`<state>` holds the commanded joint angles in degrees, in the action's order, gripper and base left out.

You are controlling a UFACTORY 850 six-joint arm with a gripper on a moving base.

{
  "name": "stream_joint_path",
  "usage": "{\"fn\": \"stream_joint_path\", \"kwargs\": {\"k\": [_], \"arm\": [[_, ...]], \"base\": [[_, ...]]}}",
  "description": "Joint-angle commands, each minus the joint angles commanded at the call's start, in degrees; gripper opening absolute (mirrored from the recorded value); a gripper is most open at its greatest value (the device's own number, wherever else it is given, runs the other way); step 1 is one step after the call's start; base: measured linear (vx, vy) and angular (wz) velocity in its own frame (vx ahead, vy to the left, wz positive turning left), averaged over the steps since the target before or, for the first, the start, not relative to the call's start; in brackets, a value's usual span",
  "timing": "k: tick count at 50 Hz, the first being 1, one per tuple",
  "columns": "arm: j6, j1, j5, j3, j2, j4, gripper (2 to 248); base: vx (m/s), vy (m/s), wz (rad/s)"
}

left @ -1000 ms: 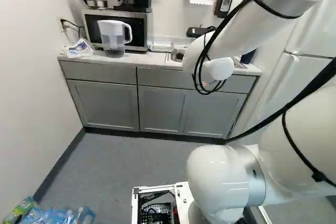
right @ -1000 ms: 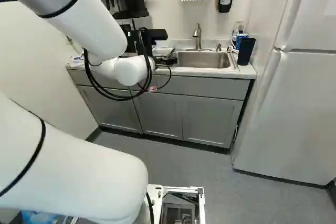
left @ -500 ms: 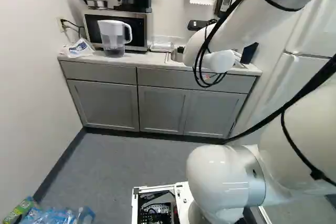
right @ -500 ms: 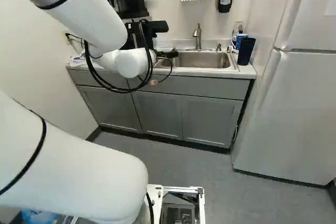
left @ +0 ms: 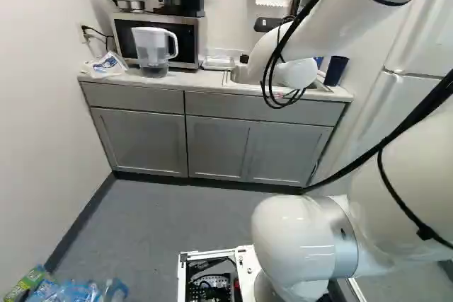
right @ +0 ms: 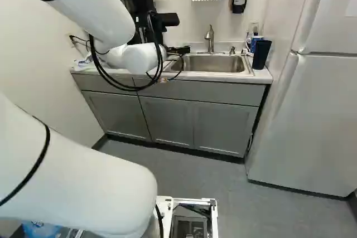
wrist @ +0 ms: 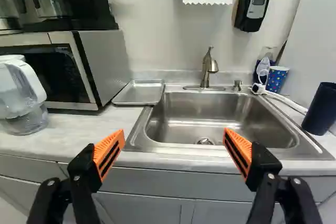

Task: Rinse the cup and place it in the tray

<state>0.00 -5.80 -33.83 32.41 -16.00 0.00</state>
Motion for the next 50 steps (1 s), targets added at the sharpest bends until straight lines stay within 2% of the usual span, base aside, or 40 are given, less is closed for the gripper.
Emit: {"fn": "stream_joint_path", "kwargs": {"k": [50], "arm": [[0.0, 0.2, 0.0, 6.3, 0.3, 0.0, 247]], "base": [[0.000, 0.000, 0.000]]}}
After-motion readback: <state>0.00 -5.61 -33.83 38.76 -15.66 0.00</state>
